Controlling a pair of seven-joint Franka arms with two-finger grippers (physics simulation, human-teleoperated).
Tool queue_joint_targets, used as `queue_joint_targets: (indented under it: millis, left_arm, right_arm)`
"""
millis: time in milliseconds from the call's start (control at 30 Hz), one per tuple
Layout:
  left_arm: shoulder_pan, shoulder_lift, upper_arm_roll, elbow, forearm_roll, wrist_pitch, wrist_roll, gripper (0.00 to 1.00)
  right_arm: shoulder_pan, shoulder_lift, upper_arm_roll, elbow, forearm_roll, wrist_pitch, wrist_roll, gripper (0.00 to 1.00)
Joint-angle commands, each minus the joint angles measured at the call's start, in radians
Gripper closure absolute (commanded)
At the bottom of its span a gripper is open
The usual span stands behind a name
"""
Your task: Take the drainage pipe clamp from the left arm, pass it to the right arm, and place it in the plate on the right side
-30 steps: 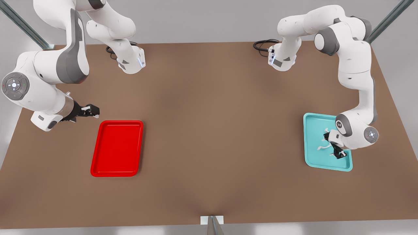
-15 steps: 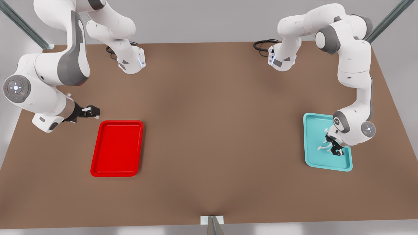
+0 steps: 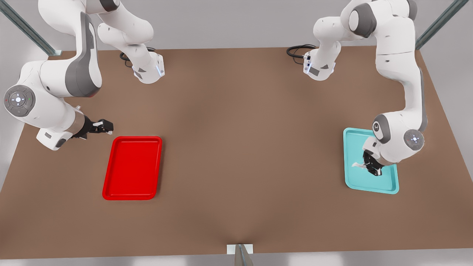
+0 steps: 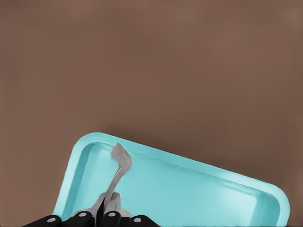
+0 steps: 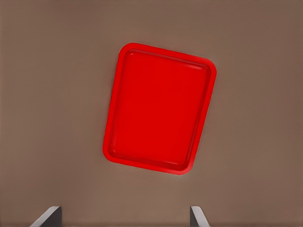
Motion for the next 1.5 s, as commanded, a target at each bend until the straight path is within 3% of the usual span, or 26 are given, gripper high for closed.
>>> queue_joint_targets:
  millis: [0, 67, 133, 233, 433, 667, 800, 900, 1000, 1233, 1400, 1467]
  left_arm:
    - [-0.087, 0.001, -0.001, 0.048, 0.040, -0.188, -1.206, 0.79]
    - [-0.157, 0.064, -0.009, 0.248, 0.035, -0.362, -1.482, 0.79]
    - [-0.323, 0.160, -0.018, 0.400, 0.035, -0.455, -1.964, 0.79]
    - [-0.355, 0.305, -0.124, 0.659, -0.043, -0.500, -2.464, 0.79]
    - [-0.463, 0.355, -0.219, 0.713, -0.045, -0.391, -3.059, 0.79]
    - [-0.486, 0.384, -0.240, 0.719, -0.043, -0.325, -3.095, 0.79]
    - [-0.486, 0.384, -0.240, 0.719, -0.042, -0.303, -3.056, 0.79]
    - [-0.489, 0.384, -0.240, 0.717, -0.045, -0.317, -2.558, 0.79]
    - [-0.490, 0.384, -0.254, 0.717, -0.045, -0.317, -2.374, 0.79]
    - [-0.504, 0.391, -0.266, 0.719, -0.042, -0.307, -2.420, 0.79]
    - [-0.507, 0.391, -0.266, 0.727, -0.042, -0.316, -2.515, 0.79]
    - [-0.509, 0.391, -0.268, 0.727, -0.042, -0.317, -2.732, 0.79]
  right_arm:
    - [0.000, -0.001, 0.000, 0.001, 0.003, 0.000, -0.001, 0.00]
    - [0.000, -0.001, 0.000, 0.001, 0.003, 0.000, -0.001, 0.00]
    - [0.000, -0.001, 0.000, 0.001, 0.003, 0.000, -0.003, 0.00]
    - [0.000, 0.000, 0.000, 0.001, 0.003, 0.000, -0.003, 0.00]
    - [0.000, 0.007, 0.000, 0.002, 0.003, 0.000, -0.003, 0.00]
    - [0.170, 0.230, 0.032, 0.142, 0.112, 0.010, -0.248, 0.00]
    - [0.227, 0.339, 0.132, 0.179, 0.150, 0.116, -0.342, 0.00]
    - [0.302, 0.341, 0.139, 0.148, 0.149, 0.225, -0.362, 0.00]
    - [0.377, 0.332, 0.139, 0.110, 0.133, 0.411, -0.464, 0.00]
    - [0.414, 0.174, 0.166, -0.220, 0.149, 0.829, -0.646, 0.01]
    - [0.413, 0.174, 0.201, -0.292, 0.187, 1.014, -0.646, 0.01]
    - [0.414, 0.169, 0.212, -0.337, 0.187, 1.057, -0.661, 0.01]
